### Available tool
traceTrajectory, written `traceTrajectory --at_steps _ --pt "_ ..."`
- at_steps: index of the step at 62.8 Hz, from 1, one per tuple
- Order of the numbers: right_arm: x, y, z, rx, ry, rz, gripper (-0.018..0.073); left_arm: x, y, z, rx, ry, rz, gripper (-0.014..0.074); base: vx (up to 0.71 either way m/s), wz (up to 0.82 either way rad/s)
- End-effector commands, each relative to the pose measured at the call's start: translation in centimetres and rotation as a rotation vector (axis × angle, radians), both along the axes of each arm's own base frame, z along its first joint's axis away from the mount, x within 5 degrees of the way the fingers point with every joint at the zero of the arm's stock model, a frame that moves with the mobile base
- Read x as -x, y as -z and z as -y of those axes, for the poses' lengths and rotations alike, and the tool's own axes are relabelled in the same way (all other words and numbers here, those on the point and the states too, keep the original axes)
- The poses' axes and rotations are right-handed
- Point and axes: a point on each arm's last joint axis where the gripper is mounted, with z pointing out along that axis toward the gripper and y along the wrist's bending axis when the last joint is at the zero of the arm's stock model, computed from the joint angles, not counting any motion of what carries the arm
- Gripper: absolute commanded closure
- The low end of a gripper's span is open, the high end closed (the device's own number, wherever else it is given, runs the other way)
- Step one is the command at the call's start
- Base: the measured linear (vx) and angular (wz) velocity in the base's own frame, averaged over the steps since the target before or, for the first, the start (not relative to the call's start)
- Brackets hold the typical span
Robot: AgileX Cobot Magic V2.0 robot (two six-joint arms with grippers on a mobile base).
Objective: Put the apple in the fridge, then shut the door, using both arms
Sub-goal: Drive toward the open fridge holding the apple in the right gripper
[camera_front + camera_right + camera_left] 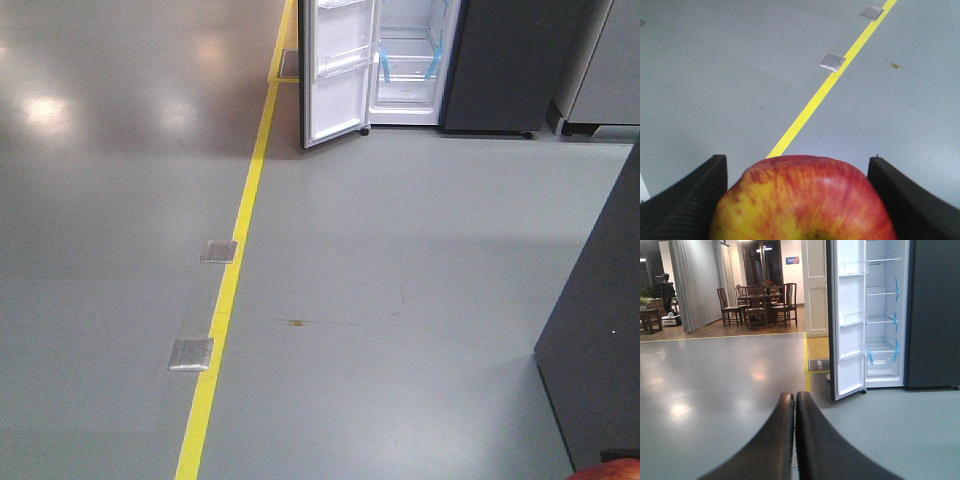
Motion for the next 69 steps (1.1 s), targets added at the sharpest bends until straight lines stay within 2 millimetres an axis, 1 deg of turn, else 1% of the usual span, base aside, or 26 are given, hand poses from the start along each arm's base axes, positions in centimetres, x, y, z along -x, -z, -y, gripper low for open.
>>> traceTrajectory --at_steps 1,69 --pt "-0.35 -1.29 -0.19 -0.052 0.010 0.067 0.0211 -0.21 0.21 0.00 0.012 0.001 0.026 0.0603 0.27 -0.05" --pt "-0.35 -1.30 -0.19 -0.053 0.010 0.068 0.0211 -0.21 0.21 0.00 0.012 0.001 0.026 0.0603 0.29 -0.04"
